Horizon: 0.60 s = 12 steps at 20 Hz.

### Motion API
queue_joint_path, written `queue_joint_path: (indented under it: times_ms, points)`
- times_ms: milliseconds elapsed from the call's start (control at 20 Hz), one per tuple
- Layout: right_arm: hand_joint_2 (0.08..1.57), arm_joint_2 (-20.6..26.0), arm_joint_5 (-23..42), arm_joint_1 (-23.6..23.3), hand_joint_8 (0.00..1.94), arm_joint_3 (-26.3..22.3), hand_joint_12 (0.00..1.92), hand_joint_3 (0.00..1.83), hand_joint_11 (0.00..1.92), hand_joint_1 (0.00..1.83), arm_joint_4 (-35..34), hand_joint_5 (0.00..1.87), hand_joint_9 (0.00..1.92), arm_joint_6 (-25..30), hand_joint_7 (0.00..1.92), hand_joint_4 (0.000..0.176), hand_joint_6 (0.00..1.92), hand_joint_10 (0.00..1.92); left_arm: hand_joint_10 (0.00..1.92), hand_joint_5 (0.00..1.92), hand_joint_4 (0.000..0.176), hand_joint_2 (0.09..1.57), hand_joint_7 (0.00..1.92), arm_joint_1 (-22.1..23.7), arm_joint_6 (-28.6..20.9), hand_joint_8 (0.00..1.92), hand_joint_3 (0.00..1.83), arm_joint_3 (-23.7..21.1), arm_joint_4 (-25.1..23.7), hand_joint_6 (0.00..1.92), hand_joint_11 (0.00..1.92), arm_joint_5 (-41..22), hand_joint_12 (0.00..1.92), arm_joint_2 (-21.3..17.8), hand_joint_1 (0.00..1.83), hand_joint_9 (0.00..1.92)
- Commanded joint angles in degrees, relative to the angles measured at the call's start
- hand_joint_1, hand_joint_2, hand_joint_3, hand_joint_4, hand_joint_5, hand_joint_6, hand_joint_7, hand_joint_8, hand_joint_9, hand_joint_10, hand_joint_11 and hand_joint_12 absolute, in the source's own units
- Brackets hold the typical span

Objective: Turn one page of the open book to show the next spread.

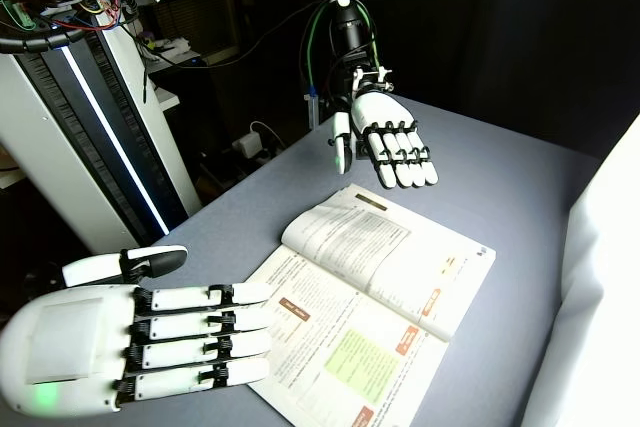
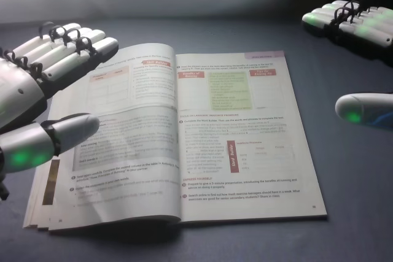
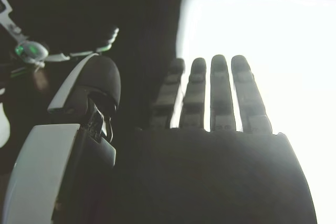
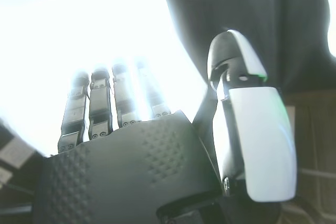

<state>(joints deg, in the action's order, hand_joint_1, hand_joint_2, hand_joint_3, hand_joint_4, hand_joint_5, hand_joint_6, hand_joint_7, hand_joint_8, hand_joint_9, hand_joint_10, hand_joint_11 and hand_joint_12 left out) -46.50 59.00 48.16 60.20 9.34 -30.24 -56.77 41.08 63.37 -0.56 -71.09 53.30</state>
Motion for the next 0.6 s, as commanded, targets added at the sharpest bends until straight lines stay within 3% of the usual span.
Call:
queue_joint_path:
  times_ms: [0, 50, 100, 150, 200, 250, 300, 350, 400, 450, 500, 550]
  points:
    - [1.28, 0.45, 9.15, -0.29, 0.00, -0.15, 0.00, 0.03, 0.00, 0.09, -2.70, 0.00, 0.00, -0.12, 0.00, 0.000, 0.00, 0.00, 0.00, 0.00, 0.030, 1.38, 0.00, 0.55, -0.19, 0.00, 0.00, 0.15, 1.29, 0.00, 0.00, -7.44, 0.00, 0.05, 0.20, 0.00]
    - [1.27, 0.60, 10.70, -0.15, 0.00, -0.15, 0.00, 0.02, 0.00, 0.10, -3.55, 0.00, 0.00, -0.51, 0.00, 0.000, 0.00, 0.00, 0.00, 0.00, 0.031, 1.34, 0.00, 0.55, -0.18, 0.00, 0.00, 0.29, 1.78, 0.00, 0.00, -8.11, 0.00, 0.14, 0.26, 0.00]
    - [1.26, 0.88, 12.30, 0.04, 0.00, -0.16, 0.00, 0.01, 0.00, 0.16, -4.28, 0.00, 0.00, -0.71, 0.00, 0.000, 0.00, 0.00, 0.00, 0.00, 0.083, 1.30, 0.00, 0.55, -0.17, 0.00, 0.00, 0.43, 2.29, 0.00, 0.00, -8.69, 0.00, 0.22, 0.33, 0.00]
    - [1.29, 1.11, 13.46, 0.17, 0.00, -0.16, 0.00, 0.01, 0.00, 0.42, -4.82, 0.00, 0.00, -0.78, 0.00, 0.035, 0.00, 0.00, 0.00, 0.00, 0.125, 1.29, 0.00, 0.55, -0.17, 0.00, 0.00, 0.53, 2.56, 0.00, 0.00, -9.17, 0.00, 0.23, 0.19, 0.00]
    - [1.29, 1.36, 14.97, 0.30, 0.00, -0.16, 0.00, 0.01, 0.00, 0.43, -5.35, 0.00, 0.00, -0.82, 0.00, 0.067, 0.00, 0.00, 0.00, 0.00, 0.135, 1.28, 0.00, 0.55, -0.11, 0.00, 0.00, 0.59, 2.94, 0.00, 0.00, -9.71, 0.00, 0.23, 0.19, 0.00]
    - [1.30, 1.64, 16.56, 0.35, 0.00, -0.22, 0.00, 0.01, 0.00, 0.48, -5.78, 0.00, 0.00, -0.88, 0.00, 0.088, 0.00, 0.00, 0.00, 0.00, 0.115, 1.27, 0.00, 0.55, -0.10, 0.00, 0.00, 0.70, 3.28, 0.00, 0.00, -10.34, 0.00, 0.23, 0.29, 0.00]
    - [1.30, 1.80, 17.46, 0.35, 0.00, -0.26, 0.00, 0.01, 0.00, 0.52, -6.01, 0.00, 0.00, -0.95, 0.00, 0.078, 0.00, 0.00, 0.00, 0.00, 0.111, 1.28, 0.00, 0.55, -0.10, 0.00, 0.00, 0.72, 3.42, 0.00, 0.01, -10.77, 0.00, 0.21, 0.34, 0.00]
    - [1.29, 2.04, 18.71, 0.37, 0.00, -0.32, 0.00, 0.00, 0.00, 0.55, -6.34, 0.00, 0.00, -0.96, 0.00, 0.076, 0.00, 0.00, 0.00, 0.00, 0.120, 1.28, 0.00, 0.55, -0.10, 0.00, 0.00, 0.76, 3.64, 0.00, 0.00, -11.46, 0.00, 0.20, 0.44, 0.00]
    - [1.30, 2.29, 20.28, 0.53, 0.00, -0.39, 0.00, 0.01, 0.01, 0.49, -6.84, 0.00, 0.01, -0.99, 0.00, 0.032, 0.00, 0.00, 0.00, 0.00, 0.109, 1.26, 0.00, 0.55, -0.08, 0.00, 0.01, 0.78, 3.89, 0.00, 0.00, -12.26, 0.20, 0.18, 0.50, 0.00]
    - [1.31, 2.54, 21.76, 0.76, 0.00, -0.51, 0.00, 0.01, 0.00, 0.46, -7.31, 0.00, 0.03, -0.99, 0.00, 0.026, 0.00, 0.01, 0.00, 0.00, 0.078, 1.24, 0.00, 0.55, -0.08, 0.00, 0.00, 0.77, 4.02, 0.00, 0.00, -12.99, 0.15, 0.14, 0.51, 0.00]
    - [1.32, 2.92, 23.27, 1.01, 0.00, -0.71, 0.01, 0.01, 0.01, 0.43, -7.76, 0.00, 0.03, -1.00, 0.00, 0.011, 0.00, 0.02, 0.00, 0.00, 0.044, 1.26, 0.00, 0.54, -0.08, 0.00, 0.00, 0.76, 4.17, 0.00, 0.00, -13.72, 0.28, 0.11, 0.49, 0.01]
    - [1.38, 3.31, 24.72, 1.27, 0.00, -0.92, 0.41, 0.00, 0.00, 0.39, -8.15, 0.00, 0.01, -1.00, 0.00, 0.031, 0.00, 0.06, 0.00, 0.00, 0.071, 1.24, 0.00, 0.54, -0.07, 0.00, 0.00, 0.75, 4.33, 0.00, 0.00, -14.63, 0.31, 0.10, 0.55, 0.01]
